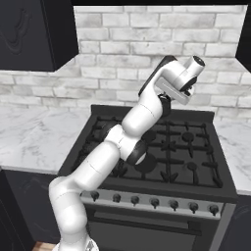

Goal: The kettle is done boiling. Turn off the stove, then wait for 300 timesteps before moving the kettle to the dining table.

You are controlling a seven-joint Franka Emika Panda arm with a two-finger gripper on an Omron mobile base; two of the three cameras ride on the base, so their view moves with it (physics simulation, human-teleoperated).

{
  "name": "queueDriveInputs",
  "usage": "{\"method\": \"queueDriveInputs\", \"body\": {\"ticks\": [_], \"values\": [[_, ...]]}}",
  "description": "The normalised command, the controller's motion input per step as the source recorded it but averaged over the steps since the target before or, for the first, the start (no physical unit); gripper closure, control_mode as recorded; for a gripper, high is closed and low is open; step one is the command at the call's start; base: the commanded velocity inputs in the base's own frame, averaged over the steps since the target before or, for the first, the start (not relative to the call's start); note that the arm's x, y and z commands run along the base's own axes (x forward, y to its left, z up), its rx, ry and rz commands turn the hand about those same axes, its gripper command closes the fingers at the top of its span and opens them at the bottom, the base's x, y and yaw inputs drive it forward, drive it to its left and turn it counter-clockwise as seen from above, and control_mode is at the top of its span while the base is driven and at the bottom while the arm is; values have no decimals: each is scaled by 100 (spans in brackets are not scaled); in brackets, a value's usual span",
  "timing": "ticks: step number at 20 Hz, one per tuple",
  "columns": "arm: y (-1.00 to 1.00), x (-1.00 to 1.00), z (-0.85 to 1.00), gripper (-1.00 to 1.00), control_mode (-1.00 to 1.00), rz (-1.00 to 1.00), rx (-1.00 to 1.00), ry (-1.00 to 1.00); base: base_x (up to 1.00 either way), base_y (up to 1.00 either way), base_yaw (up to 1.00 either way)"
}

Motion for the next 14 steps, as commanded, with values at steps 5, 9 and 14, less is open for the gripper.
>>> {"method": "queueDriveInputs", "body": {"ticks": [5, 9, 14], "values": [[0, 0, 0, 100, 100, 0, 0, 0, -33, -8, -11], [0, 0, 0, 100, 100, 0, 0, 0, -29, -3, -15], [0, 0, 0, 100, 100, 0, 0, 0, -25, -1, -22]]}}
